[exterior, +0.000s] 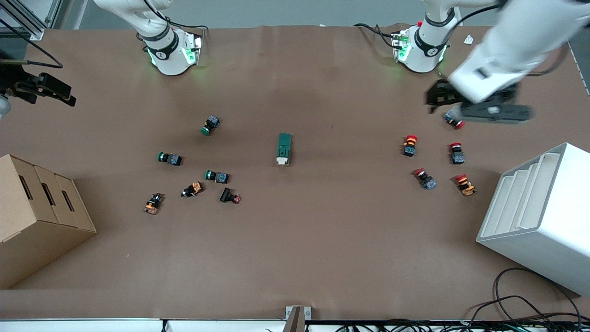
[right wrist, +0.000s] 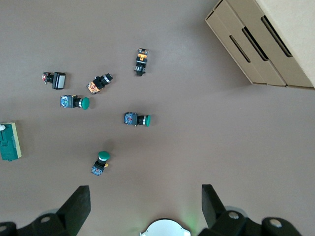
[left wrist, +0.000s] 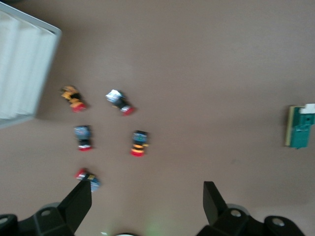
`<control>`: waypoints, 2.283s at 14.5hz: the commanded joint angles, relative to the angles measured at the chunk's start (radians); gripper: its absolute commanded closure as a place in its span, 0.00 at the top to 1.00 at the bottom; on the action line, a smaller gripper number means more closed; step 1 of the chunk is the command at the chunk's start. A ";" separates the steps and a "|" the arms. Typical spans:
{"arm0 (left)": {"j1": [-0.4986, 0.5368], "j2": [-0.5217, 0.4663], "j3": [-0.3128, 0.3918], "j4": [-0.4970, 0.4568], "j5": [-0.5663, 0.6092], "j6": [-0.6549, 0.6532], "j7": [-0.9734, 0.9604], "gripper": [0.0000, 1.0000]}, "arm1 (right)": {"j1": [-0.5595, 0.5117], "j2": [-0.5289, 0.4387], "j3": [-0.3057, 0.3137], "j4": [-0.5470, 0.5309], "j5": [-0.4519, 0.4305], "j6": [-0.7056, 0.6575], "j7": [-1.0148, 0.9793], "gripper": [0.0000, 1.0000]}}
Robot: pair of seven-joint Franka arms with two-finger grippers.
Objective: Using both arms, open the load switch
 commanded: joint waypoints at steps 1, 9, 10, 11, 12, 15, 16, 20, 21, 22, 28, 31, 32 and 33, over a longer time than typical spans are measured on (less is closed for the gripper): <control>-0.004 0.074 -0.114 0.011 0.016 0.059 -0.197 1.00 | -0.015 -0.032 0.013 -0.035 -0.002 0.015 0.007 1.00; -0.384 0.335 -0.159 -0.049 0.313 0.279 -0.936 1.00 | -0.014 -0.032 0.013 -0.035 -0.002 0.015 0.007 1.00; -0.430 0.378 -0.159 -0.049 0.376 0.311 -1.025 1.00 | -0.015 -0.032 0.013 -0.034 -0.002 0.015 0.007 1.00; -0.473 0.427 -0.159 -0.049 0.442 0.346 -1.140 1.00 | -0.015 -0.031 0.013 -0.034 -0.002 0.016 0.007 1.00; -0.508 0.468 -0.159 -0.049 0.505 0.375 -1.243 1.00 | -0.015 -0.028 0.013 -0.028 -0.002 0.015 0.007 1.00; -0.602 0.585 -0.159 -0.046 0.737 0.406 -1.505 1.00 | -0.015 -0.025 0.013 -0.011 -0.003 0.008 0.008 1.00; -0.628 0.619 -0.159 -0.046 0.806 0.408 -1.578 1.00 | -0.015 -0.022 0.011 -0.002 -0.005 0.005 0.007 1.00; -0.691 0.709 -0.159 -0.066 1.105 0.454 -1.829 1.00 | -0.021 0.010 0.011 0.018 -0.016 0.005 0.008 1.00; -0.700 0.717 -0.159 -0.098 1.175 0.464 -1.892 1.00 | -0.021 0.023 0.011 0.021 -0.017 0.011 0.008 1.00; -0.700 0.720 -0.159 -0.136 1.258 0.472 -1.964 1.00 | -0.026 0.035 0.011 0.023 -0.017 0.018 0.008 1.00; -0.689 0.773 -0.149 -0.201 1.617 0.621 -2.201 0.98 | -0.008 0.182 0.007 0.041 -0.046 0.148 -0.035 1.00; -0.695 0.792 -0.143 -0.205 1.659 0.620 -2.190 0.98 | 0.046 0.231 0.010 0.046 -0.102 0.139 -0.019 1.00; -0.700 0.794 -0.139 -0.205 1.671 0.606 -2.186 0.97 | 0.061 0.236 0.010 0.037 -0.094 0.139 -0.006 1.00; -0.711 0.796 -0.122 -0.205 1.690 0.557 -2.169 0.97 | 0.092 0.262 0.010 0.035 -0.073 0.151 0.063 1.00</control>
